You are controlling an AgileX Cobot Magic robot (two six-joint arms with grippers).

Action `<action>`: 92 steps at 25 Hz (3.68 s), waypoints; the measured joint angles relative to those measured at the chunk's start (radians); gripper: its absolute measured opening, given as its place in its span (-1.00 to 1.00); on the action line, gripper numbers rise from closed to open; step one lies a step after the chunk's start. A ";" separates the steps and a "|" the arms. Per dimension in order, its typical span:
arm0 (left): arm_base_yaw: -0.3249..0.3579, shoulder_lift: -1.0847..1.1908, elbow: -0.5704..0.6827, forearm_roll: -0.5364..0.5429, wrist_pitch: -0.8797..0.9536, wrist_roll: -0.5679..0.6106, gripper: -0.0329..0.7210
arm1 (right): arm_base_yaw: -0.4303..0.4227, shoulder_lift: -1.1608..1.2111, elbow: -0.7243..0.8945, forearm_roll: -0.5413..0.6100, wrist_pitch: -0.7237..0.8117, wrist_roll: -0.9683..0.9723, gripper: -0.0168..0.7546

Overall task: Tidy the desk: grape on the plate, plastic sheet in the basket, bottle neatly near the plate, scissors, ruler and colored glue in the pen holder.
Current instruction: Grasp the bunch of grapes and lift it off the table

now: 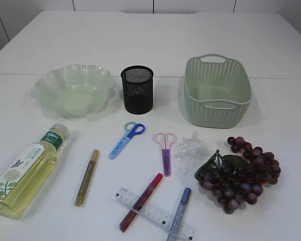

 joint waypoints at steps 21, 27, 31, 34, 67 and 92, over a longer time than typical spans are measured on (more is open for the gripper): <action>0.000 0.000 0.000 0.000 0.000 0.000 0.24 | 0.000 0.000 0.000 -0.002 0.000 0.000 0.42; 0.000 0.005 0.000 0.000 0.000 0.000 0.24 | 0.000 0.000 0.000 -0.012 0.000 0.005 0.39; 0.000 0.011 -0.002 -0.024 0.011 0.000 0.24 | 0.000 0.000 0.000 -0.012 0.000 0.036 0.37; 0.000 0.025 -0.022 -0.051 0.016 0.000 0.24 | 0.000 0.000 -0.002 -0.012 0.006 0.116 0.37; 0.000 0.279 -0.155 -0.168 0.039 0.044 0.24 | 0.000 0.935 -0.333 0.048 -0.017 0.600 0.42; 0.000 0.726 -0.407 -0.166 -0.024 0.090 0.24 | 0.000 1.571 -0.615 0.048 -0.043 0.591 0.58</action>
